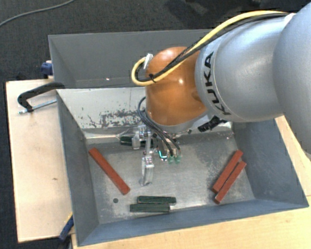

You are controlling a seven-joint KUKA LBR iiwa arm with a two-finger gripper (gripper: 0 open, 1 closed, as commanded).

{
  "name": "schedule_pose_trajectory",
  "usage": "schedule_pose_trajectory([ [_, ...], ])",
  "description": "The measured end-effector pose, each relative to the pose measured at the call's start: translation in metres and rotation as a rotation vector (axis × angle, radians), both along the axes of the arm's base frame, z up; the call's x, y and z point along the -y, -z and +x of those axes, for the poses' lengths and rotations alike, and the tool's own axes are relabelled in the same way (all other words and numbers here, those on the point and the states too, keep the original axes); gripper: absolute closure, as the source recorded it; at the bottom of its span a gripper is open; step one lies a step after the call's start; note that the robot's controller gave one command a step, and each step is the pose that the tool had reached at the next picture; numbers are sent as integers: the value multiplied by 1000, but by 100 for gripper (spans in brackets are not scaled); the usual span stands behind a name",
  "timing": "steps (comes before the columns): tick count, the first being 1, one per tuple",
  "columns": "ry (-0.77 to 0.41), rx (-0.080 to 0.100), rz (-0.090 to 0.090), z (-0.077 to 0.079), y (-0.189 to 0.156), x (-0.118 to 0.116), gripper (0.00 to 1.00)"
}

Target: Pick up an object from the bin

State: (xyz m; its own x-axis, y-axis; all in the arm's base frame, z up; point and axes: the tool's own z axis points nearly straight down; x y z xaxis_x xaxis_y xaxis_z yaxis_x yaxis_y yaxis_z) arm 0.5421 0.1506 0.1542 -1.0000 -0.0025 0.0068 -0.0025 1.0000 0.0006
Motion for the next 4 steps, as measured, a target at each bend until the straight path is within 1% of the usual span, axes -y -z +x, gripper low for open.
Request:
schedule_pose_trajectory([
  [1,-580,7,3,-37,83,-26,0],
  [2,-1171,16,5,-31,82,-34,0],
  [3,-1476,13,5,-37,82,-63,0],
  [4,-1476,17,6,-36,80,-65,100],
])
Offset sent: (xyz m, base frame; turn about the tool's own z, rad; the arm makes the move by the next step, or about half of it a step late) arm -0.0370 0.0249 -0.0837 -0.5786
